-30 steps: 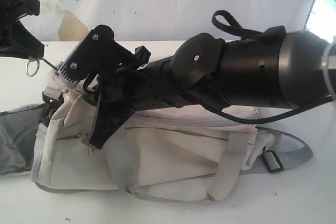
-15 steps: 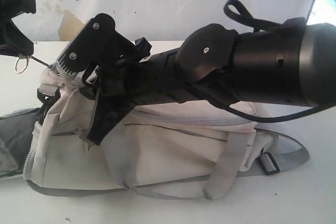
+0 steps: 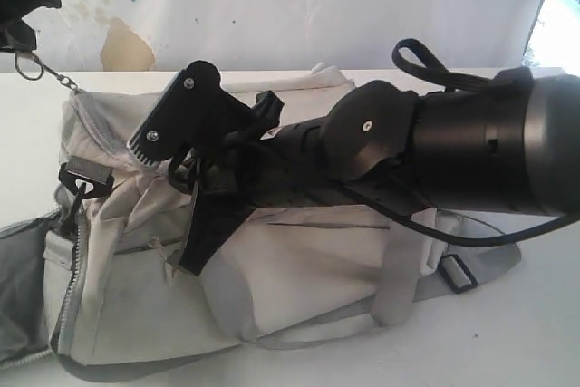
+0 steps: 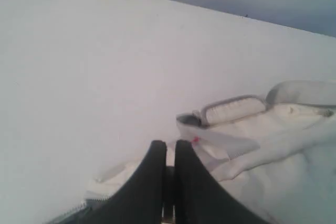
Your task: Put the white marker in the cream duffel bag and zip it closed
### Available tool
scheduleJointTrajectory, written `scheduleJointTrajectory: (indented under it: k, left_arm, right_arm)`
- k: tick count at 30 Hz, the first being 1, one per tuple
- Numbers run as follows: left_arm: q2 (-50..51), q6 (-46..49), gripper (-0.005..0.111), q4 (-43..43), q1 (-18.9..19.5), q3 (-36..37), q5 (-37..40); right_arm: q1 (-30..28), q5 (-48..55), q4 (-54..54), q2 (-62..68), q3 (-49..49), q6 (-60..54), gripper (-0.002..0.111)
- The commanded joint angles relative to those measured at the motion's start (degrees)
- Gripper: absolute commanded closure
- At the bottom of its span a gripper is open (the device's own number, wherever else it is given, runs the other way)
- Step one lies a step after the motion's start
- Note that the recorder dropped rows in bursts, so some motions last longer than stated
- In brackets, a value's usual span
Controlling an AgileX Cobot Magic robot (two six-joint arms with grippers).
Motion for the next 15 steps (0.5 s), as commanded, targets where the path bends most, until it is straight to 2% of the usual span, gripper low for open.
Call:
scheduleJointTrajectory:
  k: [1, 6, 15]
  left_arm:
    - [2.9, 2.0, 0.107, 6.1, 1.4, -1.2, -11.7]
    - [7.3, 2.0, 0.107, 6.0, 1.4, -1.2, -17.6]
    - [10.7, 2.2, 0.107, 6.0, 1.4, -3.3, -20.4]
  right_arm:
    - [-0.9, -4.3, -0.3, 0.4, 2.0, -0.3, 0.108]
    - [-0.9, -14.2, -0.2, 1.6, 2.0, -0.3, 0.108]
    - [-2.6, -18.3, -0.2, 5.4, 1.9, -0.4, 0.108]
